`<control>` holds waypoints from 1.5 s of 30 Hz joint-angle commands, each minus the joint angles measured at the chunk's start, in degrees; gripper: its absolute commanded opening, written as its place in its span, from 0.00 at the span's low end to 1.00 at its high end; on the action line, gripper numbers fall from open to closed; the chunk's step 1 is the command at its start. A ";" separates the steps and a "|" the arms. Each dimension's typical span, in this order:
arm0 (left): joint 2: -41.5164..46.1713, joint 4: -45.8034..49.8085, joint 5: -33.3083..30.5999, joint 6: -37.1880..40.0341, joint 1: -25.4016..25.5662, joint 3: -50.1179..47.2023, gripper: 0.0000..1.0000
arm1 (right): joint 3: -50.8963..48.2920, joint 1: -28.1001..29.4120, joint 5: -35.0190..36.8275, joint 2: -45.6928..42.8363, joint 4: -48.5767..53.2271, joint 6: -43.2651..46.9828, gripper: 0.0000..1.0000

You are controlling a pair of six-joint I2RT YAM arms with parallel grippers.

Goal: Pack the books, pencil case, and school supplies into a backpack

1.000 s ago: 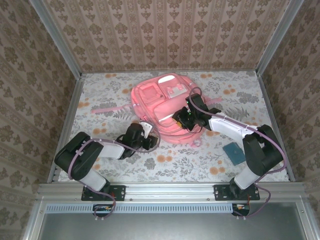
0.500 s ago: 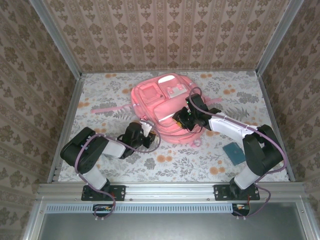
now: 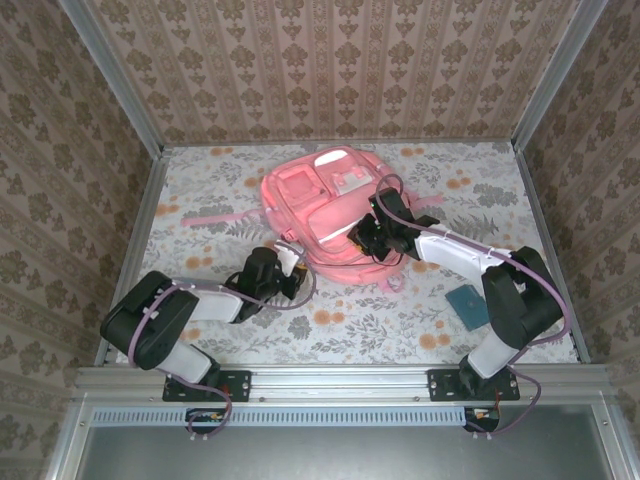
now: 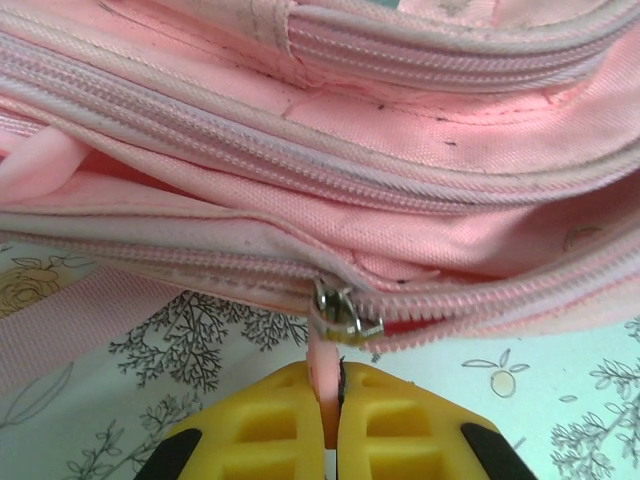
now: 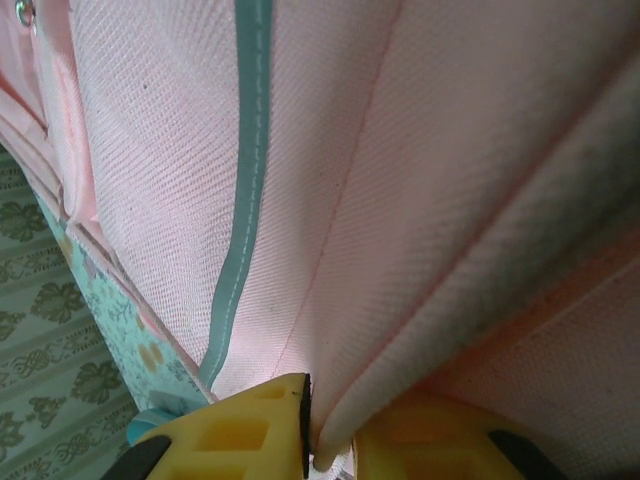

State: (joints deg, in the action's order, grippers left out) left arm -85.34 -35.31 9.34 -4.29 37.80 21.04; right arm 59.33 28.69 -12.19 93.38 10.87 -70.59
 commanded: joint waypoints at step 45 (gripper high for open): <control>-8.37 -4.34 8.53 0.20 -1.59 4.69 0.17 | 3.24 0.69 2.94 0.47 -3.75 -0.43 0.17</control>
State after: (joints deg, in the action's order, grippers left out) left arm -93.41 -37.41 16.14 -5.17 36.60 24.64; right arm 60.38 29.26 -9.37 94.54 9.50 -70.89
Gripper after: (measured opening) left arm 0.188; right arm 0.167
